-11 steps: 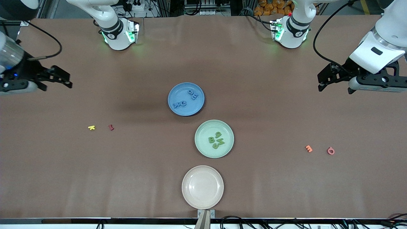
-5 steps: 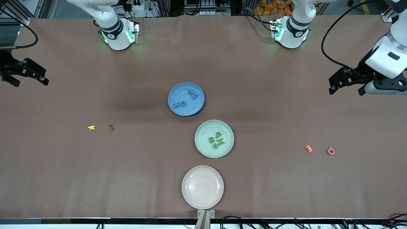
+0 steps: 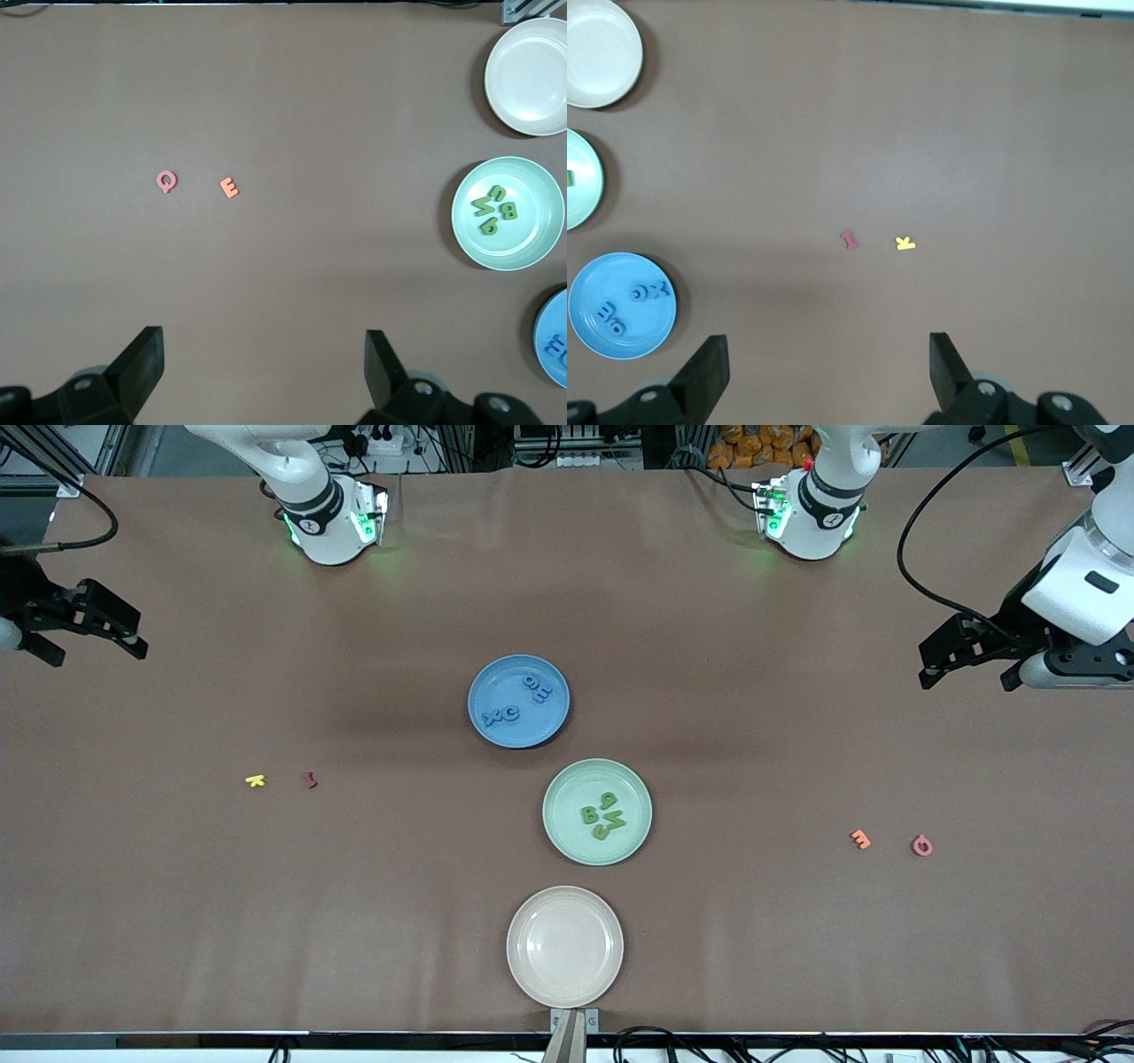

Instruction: Sort letters by color into matching plates

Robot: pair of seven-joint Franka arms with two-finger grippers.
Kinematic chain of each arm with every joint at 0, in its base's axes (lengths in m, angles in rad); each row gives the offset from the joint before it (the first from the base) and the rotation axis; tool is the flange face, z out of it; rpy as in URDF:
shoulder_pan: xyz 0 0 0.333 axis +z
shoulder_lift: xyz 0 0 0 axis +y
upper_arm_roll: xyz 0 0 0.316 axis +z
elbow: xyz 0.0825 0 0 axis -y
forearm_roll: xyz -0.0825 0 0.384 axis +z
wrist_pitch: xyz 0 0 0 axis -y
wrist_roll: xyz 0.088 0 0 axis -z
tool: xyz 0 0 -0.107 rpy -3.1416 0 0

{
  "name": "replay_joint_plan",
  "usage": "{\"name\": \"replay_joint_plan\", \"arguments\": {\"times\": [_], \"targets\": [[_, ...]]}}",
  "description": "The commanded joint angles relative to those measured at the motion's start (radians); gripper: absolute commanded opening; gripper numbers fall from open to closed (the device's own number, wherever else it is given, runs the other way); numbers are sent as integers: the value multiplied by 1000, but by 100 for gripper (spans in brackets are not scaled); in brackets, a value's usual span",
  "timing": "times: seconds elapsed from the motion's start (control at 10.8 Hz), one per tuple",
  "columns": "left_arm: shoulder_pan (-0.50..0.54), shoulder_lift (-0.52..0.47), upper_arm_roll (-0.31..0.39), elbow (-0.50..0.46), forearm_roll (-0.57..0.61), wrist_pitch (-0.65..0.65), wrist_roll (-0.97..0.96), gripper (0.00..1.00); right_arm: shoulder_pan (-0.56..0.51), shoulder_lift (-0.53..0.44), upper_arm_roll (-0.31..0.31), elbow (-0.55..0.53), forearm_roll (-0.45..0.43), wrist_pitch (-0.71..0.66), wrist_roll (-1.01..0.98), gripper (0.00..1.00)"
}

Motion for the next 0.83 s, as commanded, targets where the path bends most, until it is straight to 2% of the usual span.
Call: {"name": "replay_joint_plan", "arguments": {"times": [0.0,0.09,0.19,0.74], "targets": [[4,-7,-1,-4,-16,-3,-9,100,50,28,-60,63,23,-9,3,100],[4,-7,-1,-4,-16,-3,-6,100,67,28,-121,56,61,-37,-4,100],[5,-7,-1,-4,-16,-3,-6,100,64,28,-128,57,105,-76,-9,100],[11,-5,-1,-4,-18,-3,2,100,64,29,-126,59,78,-90,-78,100]]}}
